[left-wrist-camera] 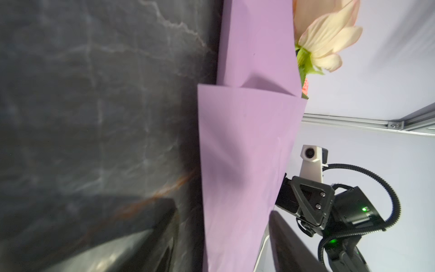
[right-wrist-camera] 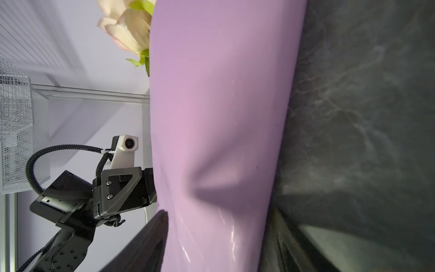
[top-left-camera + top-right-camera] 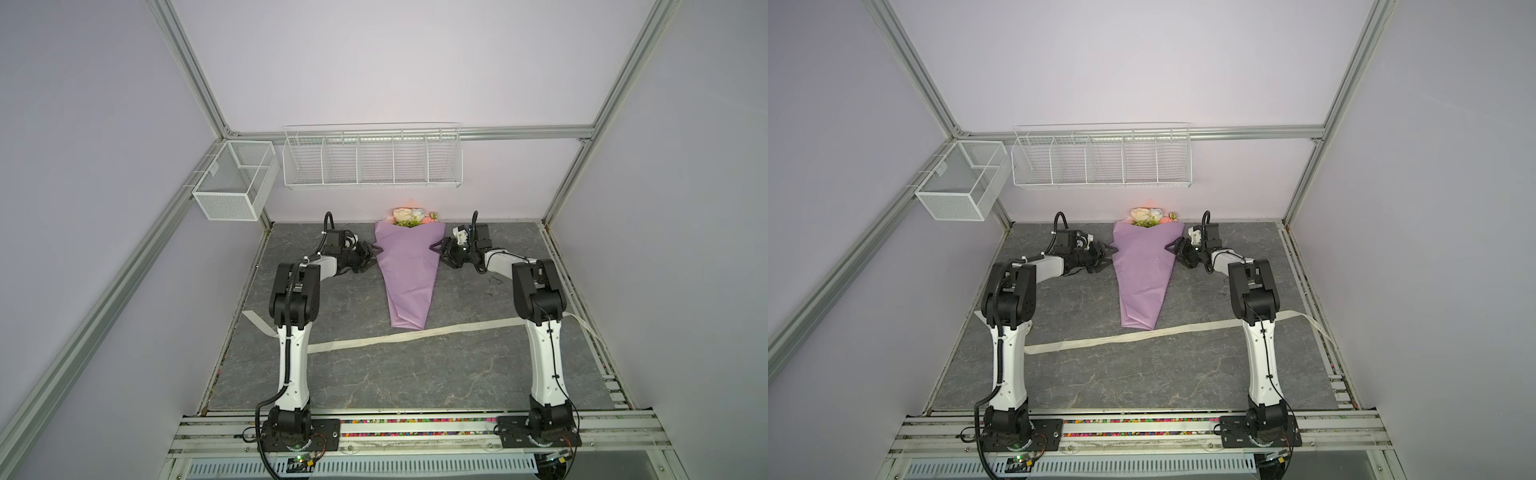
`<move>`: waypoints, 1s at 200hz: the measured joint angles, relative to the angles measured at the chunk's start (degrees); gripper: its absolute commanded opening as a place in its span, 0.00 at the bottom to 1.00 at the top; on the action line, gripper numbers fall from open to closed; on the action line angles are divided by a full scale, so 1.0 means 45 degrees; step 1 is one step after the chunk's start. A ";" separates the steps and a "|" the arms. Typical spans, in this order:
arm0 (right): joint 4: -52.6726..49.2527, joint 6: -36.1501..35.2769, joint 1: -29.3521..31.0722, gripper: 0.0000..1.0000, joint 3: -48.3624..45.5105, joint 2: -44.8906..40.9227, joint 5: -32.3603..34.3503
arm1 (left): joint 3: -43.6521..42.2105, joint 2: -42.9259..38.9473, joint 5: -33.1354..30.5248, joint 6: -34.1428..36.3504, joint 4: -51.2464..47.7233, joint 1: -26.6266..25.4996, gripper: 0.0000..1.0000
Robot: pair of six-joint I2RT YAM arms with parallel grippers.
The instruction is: Tie the bouquet of fake flowers
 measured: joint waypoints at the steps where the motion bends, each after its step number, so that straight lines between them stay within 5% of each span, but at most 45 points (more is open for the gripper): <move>1: 0.0010 0.0015 0.0005 0.70 0.0029 0.0029 -0.0010 | 0.0034 0.0029 0.0010 -0.0015 0.0015 -0.0005 0.59; 60: 0.0607 0.0874 0.0510 0.63 0.2293 0.1763 -0.0719 | 0.2249 0.1700 0.0403 -0.0889 0.0359 -0.0423 0.45; 89: 0.0933 0.1379 0.0661 0.50 0.2827 0.2268 -0.0962 | 0.2574 0.2025 0.0398 -0.1404 0.0471 -0.0559 0.24; 119: 0.0840 0.1797 0.0665 0.38 0.2885 0.2322 -0.0996 | 0.2749 0.2050 0.0398 -0.1545 0.0461 -0.0563 0.14; 151: 0.0792 0.1948 0.0665 0.25 0.2919 0.2312 -0.1005 | 0.2807 0.2001 0.0350 -0.1734 0.0520 -0.0568 0.06; 200: 0.0797 0.2016 0.0665 0.18 0.1671 0.1156 -0.1001 | 0.1627 0.0782 0.0180 -0.2030 0.0821 -0.0602 0.01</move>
